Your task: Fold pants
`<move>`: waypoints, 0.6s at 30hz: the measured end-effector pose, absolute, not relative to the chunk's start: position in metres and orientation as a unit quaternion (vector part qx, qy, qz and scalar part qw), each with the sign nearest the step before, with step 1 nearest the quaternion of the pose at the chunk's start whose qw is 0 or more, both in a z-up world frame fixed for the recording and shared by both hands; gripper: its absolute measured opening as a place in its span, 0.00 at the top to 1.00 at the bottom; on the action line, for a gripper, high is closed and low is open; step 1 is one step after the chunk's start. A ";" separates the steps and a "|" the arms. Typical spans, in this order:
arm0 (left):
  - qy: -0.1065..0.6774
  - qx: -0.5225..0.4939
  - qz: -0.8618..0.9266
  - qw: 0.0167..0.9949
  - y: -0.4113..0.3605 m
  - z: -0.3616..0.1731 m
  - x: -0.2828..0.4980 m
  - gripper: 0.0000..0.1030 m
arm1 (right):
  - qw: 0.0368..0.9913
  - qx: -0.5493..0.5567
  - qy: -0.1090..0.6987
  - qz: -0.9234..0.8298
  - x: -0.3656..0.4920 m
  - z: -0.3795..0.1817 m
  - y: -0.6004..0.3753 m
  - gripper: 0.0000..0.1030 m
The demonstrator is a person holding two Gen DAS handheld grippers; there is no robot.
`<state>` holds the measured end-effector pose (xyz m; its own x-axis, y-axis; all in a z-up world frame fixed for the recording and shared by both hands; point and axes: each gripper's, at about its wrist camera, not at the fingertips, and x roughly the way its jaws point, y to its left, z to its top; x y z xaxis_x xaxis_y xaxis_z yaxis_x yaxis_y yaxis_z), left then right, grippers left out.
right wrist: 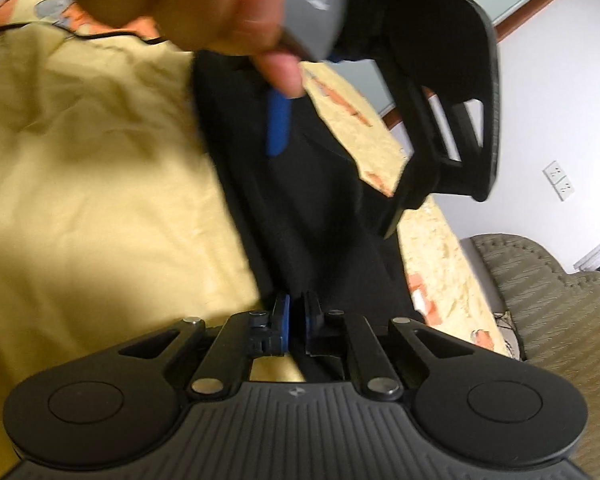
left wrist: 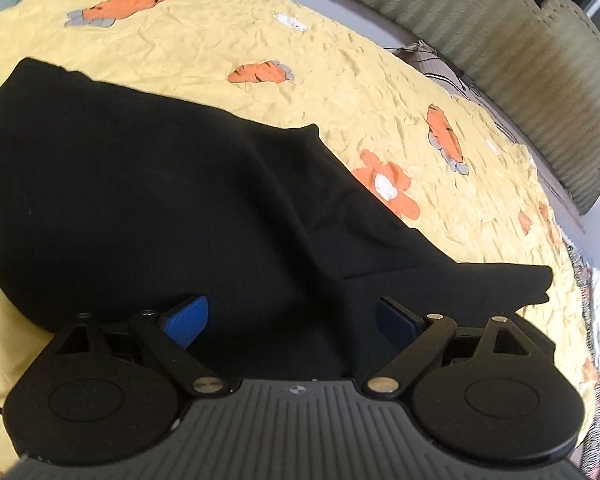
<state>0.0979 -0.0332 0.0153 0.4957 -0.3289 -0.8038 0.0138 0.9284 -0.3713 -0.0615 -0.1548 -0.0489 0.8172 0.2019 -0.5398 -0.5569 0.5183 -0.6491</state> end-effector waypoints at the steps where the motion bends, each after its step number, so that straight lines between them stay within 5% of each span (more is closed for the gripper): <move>1: 0.494 -0.157 -0.102 0.849 -0.034 0.014 0.098 0.11 | 0.847 -0.435 0.206 0.228 -0.066 -0.049 -0.154 0.95; 9: 0.473 -0.070 -0.125 0.869 -0.065 0.006 0.094 0.11 | 0.876 -0.368 0.216 0.223 -0.082 -0.029 -0.175 0.95; 18: 0.456 0.036 -0.155 0.876 -0.094 -0.013 0.080 0.10 | 0.964 0.139 0.210 -0.085 -0.053 0.029 -0.456 0.92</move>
